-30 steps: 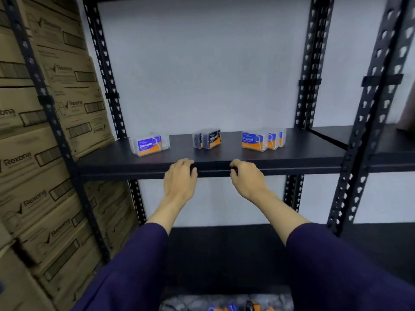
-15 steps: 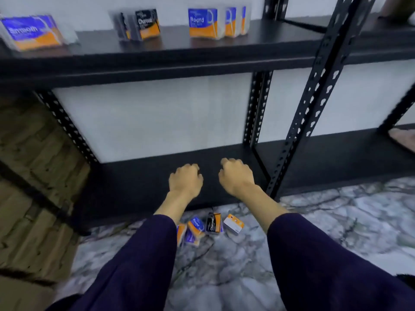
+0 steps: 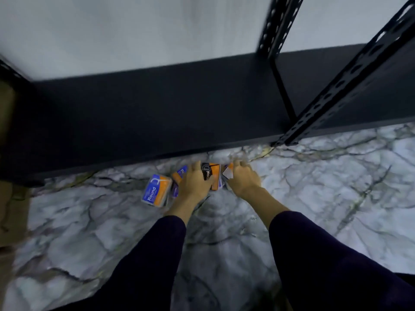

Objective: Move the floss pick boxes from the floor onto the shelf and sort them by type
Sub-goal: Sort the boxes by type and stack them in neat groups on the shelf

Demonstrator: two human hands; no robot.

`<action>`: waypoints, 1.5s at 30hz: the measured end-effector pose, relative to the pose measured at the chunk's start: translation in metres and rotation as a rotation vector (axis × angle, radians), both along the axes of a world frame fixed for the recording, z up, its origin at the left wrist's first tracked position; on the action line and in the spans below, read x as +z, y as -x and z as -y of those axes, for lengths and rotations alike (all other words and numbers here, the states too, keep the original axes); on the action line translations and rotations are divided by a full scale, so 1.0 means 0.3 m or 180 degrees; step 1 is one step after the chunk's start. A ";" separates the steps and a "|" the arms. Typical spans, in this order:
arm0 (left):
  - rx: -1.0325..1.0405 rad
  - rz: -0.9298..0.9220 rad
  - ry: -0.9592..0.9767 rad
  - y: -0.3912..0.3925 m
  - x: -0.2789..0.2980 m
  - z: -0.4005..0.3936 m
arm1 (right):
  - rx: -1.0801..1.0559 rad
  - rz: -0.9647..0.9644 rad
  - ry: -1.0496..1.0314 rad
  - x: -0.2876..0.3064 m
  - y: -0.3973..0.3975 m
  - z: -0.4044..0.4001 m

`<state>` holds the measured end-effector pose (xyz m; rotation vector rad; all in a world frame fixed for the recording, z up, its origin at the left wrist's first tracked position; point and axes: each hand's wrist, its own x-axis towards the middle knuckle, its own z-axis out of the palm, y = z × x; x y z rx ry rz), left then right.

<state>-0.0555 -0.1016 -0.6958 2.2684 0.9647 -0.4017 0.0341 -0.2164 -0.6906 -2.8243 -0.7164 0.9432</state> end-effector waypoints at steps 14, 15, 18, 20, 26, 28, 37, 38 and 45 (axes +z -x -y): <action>0.0569 0.0969 0.0076 -0.015 -0.096 0.110 | -0.0241 0.0245 -0.0464 -0.179 -0.023 0.073; 0.0580 0.1016 0.0048 -0.018 -0.065 0.103 | -0.0260 0.0368 -0.0452 -0.153 -0.020 0.073; 0.0493 0.1120 -0.0121 -0.025 0.055 0.069 | -0.0332 0.0605 -0.0632 -0.022 -0.020 0.064; 0.0414 0.1226 -0.0254 -0.026 0.159 0.041 | -0.0368 0.0553 -0.0862 0.102 -0.027 0.055; 0.0381 0.1667 -0.0683 -0.004 0.579 -0.008 | -0.0425 0.0787 -0.1498 0.569 -0.025 0.018; 0.0340 0.1877 -0.0883 0.016 0.744 -0.015 | -0.0408 0.0882 -0.1830 0.740 -0.010 0.016; 0.0311 0.2991 -0.1398 0.209 1.394 -0.056 | -0.0346 0.1205 -0.3250 1.386 0.109 -0.017; 0.0321 0.3052 -0.1411 0.228 1.449 -0.066 | -0.0311 0.1265 -0.3358 1.441 0.121 -0.024; 0.0379 0.3246 -0.1733 0.286 1.716 -0.165 | -0.0027 0.1727 -0.3770 1.719 0.131 -0.113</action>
